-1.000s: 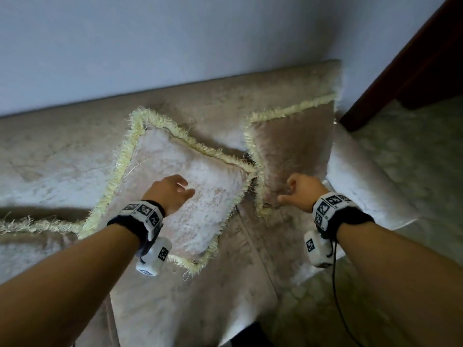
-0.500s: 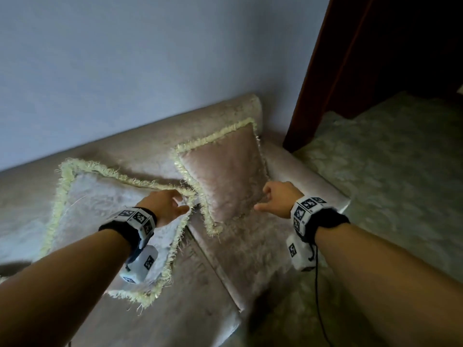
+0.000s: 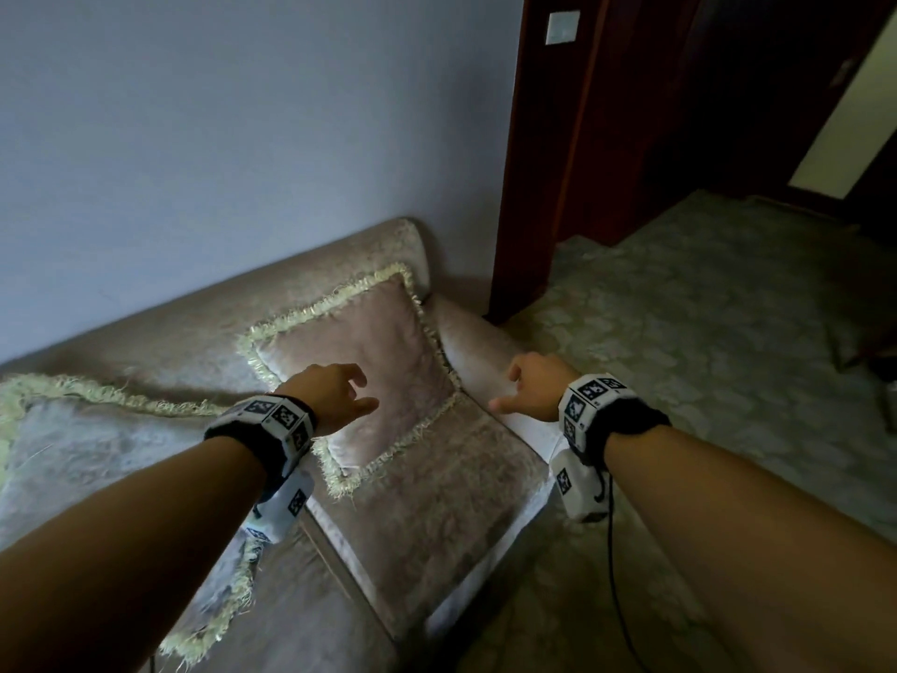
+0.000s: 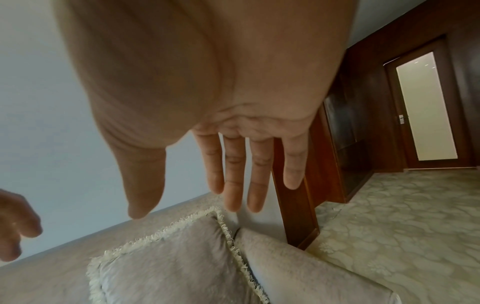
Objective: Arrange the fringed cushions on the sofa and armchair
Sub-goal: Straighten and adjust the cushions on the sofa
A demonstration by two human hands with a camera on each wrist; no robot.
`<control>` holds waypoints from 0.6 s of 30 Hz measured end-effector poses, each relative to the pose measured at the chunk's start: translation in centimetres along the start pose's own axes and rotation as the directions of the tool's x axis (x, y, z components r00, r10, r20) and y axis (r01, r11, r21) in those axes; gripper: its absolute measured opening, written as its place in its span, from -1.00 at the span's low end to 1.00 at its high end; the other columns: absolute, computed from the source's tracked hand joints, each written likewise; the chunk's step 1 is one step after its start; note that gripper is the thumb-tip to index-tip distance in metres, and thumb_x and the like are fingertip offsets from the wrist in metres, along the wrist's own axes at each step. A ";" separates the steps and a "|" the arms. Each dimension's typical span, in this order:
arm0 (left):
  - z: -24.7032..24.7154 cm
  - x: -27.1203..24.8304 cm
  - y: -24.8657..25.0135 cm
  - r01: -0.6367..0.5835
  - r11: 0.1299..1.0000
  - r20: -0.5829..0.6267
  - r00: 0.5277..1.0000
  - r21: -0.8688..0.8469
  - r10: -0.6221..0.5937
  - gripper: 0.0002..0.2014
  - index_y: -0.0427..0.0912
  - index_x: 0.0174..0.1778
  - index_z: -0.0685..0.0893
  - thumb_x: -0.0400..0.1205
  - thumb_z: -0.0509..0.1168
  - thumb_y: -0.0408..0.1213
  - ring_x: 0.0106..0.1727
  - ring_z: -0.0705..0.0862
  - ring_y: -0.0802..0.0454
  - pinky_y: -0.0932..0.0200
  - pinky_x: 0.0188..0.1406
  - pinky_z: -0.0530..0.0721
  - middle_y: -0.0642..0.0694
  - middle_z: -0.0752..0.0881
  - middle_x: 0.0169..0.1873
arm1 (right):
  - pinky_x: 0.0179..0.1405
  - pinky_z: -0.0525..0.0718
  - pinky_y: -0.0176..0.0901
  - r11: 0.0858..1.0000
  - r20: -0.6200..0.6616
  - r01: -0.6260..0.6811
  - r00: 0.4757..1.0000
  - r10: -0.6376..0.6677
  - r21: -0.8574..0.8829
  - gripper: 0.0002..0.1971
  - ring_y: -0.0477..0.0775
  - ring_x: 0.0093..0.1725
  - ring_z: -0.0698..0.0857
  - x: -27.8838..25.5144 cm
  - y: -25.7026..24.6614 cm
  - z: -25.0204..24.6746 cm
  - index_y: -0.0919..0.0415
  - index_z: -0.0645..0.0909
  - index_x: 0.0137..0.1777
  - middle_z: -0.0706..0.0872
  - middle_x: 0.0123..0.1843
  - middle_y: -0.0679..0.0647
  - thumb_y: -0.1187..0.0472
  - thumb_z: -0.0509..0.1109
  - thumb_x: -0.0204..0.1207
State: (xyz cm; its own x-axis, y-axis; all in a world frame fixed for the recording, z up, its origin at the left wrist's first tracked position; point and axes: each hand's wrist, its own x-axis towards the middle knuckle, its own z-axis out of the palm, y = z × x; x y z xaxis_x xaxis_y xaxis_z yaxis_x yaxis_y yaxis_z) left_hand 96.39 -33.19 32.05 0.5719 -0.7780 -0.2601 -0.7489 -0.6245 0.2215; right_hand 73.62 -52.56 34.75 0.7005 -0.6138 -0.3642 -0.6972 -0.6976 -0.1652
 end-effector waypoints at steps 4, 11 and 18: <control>0.3 2.5 0.7 -0.004 0.999 0.015 1.000 -0.031 0.005 -0.57 0.15 0.34 0.60 0.62 0.29 0.25 0.22 0.66 0.03 -0.05 0.25 0.67 0.16 0.80 0.10 | 0.45 0.55 0.03 0.999 0.026 0.015 1.000 -0.014 -0.035 -0.27 0.24 0.49 0.54 1.8 0.7 -0.3 0.30 0.54 0.52 0.64 0.46 0.19 -0.29 0.39 0.60; 2.1 9.6 -1.0 0.040 0.995 0.074 0.997 -0.089 -0.034 -0.54 0.16 0.37 0.59 0.61 0.30 0.27 0.18 0.69 0.02 -0.06 0.23 0.69 0.16 0.79 0.13 | 0.30 0.68 0.14 0.995 0.069 0.053 0.996 -0.048 -0.080 -0.32 0.21 0.26 0.69 9.6 0.6 -1.8 0.29 0.65 0.36 0.74 0.27 0.18 -0.31 0.45 0.53; 1.0 19.5 -5.3 0.123 0.974 0.092 0.990 -0.193 -0.107 -0.55 0.14 0.40 0.58 0.63 0.30 0.23 0.18 0.71 0.02 0.00 0.19 0.68 0.15 0.78 0.15 | 0.29 0.70 0.16 0.989 0.111 0.089 0.991 -0.076 -0.121 -0.27 0.23 0.26 0.70 21.0 -1.8 -5.0 0.30 0.63 0.38 0.74 0.26 0.20 -0.34 0.46 0.51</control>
State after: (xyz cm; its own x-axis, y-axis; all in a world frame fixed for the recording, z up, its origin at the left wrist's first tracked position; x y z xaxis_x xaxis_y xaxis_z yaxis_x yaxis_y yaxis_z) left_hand 111.19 -45.03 24.90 0.6154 -0.6970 -0.3679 -0.5941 -0.7170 0.3646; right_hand 90.35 -66.00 32.02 0.7297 -0.5143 -0.4505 -0.6085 -0.7890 -0.0848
